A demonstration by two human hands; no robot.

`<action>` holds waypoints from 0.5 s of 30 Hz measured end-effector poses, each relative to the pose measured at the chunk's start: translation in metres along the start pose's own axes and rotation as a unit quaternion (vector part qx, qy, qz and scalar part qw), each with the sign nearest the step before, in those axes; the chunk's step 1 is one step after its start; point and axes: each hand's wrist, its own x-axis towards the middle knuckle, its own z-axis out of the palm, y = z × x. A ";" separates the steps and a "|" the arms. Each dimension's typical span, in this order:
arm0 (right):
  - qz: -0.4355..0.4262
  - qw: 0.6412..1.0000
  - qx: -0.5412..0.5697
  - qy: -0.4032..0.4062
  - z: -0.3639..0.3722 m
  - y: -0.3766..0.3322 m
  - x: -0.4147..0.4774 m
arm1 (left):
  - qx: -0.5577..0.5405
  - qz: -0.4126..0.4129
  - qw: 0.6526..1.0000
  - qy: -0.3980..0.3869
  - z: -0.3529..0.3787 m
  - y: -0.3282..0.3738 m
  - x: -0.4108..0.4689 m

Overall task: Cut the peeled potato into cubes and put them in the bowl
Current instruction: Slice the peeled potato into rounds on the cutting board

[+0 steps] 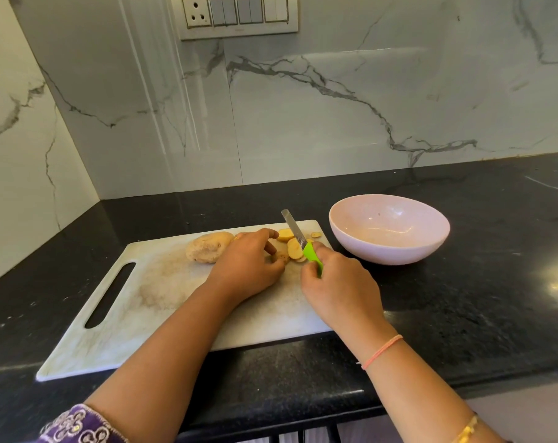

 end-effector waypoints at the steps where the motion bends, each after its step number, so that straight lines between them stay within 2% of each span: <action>1: 0.003 1.000 0.008 -0.004 0.000 0.001 0.000 | 0.000 0.002 1.000 -0.003 -0.001 0.000 -0.001; 7: 0.037 0.994 0.070 -0.081 -0.008 0.006 0.006 | -0.003 0.012 1.000 0.007 -0.001 0.002 -0.003; 15: 0.036 0.996 0.045 -0.073 -0.007 0.005 0.005 | 0.039 0.019 0.999 -0.011 0.000 0.001 -0.002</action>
